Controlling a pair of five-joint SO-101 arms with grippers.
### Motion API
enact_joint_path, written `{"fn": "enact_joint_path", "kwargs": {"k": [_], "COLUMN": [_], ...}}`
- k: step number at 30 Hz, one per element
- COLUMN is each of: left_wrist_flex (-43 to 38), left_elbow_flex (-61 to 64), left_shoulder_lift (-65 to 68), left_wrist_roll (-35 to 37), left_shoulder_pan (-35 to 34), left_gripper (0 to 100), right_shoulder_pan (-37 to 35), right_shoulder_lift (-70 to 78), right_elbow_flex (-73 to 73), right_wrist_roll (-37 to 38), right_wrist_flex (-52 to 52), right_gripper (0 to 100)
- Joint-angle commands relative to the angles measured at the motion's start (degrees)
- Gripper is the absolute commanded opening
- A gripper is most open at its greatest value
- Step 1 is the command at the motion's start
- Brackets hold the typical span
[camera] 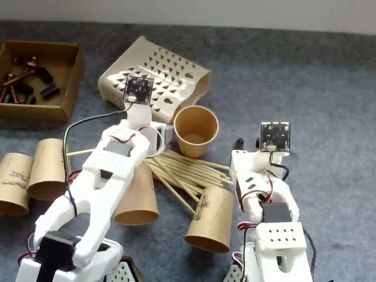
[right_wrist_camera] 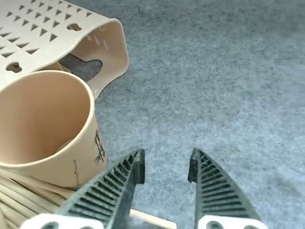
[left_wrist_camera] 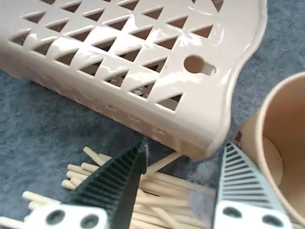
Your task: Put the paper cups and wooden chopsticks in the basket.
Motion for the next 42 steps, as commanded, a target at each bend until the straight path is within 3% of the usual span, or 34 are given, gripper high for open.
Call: {"fn": "enact_joint_path", "kwargs": {"k": [1, 7, 14, 16, 22, 28, 35, 42], "left_wrist_flex": [-1.1, -1.0, -1.0, -1.0, -1.4, -7.1, -10.1, -7.6], "left_elbow_flex": [-2.9, -2.4, 1.5, 1.7, 1.4, 1.8, 1.8, 1.5], "left_shoulder_lift": [-0.1, -5.0, -11.3, -11.5, -6.1, 0.4, -0.9, -7.6], "left_wrist_roll": [3.7, 4.2, 4.0, 0.4, -4.5, -8.0, -8.3, -7.8], "left_shoulder_pan": [-2.6, -7.4, -10.2, -10.9, -10.9, -11.0, -11.6, -9.9], "left_gripper": [23, 12, 12, 14, 18, 18, 0, 1], "right_shoulder_pan": [0.4, 0.4, 0.4, 0.4, 0.3, 0.3, 0.3, 0.3], "right_shoulder_lift": [-0.7, -0.7, -0.7, -0.7, -0.7, -0.7, -0.7, -0.6], "right_elbow_flex": [-0.3, -0.3, -0.3, -0.3, -0.3, -0.3, -0.3, -0.3], "right_wrist_roll": [-0.5, -0.5, -0.5, -0.5, -0.5, -0.5, -0.5, -0.5], "right_wrist_flex": [0.0, 0.0, 0.0, 0.0, 0.0, 0.0, 0.0, 0.0], "right_gripper": [15.9, 15.9, 15.9, 15.9, 15.9, 15.9, 15.9, 15.9]}}
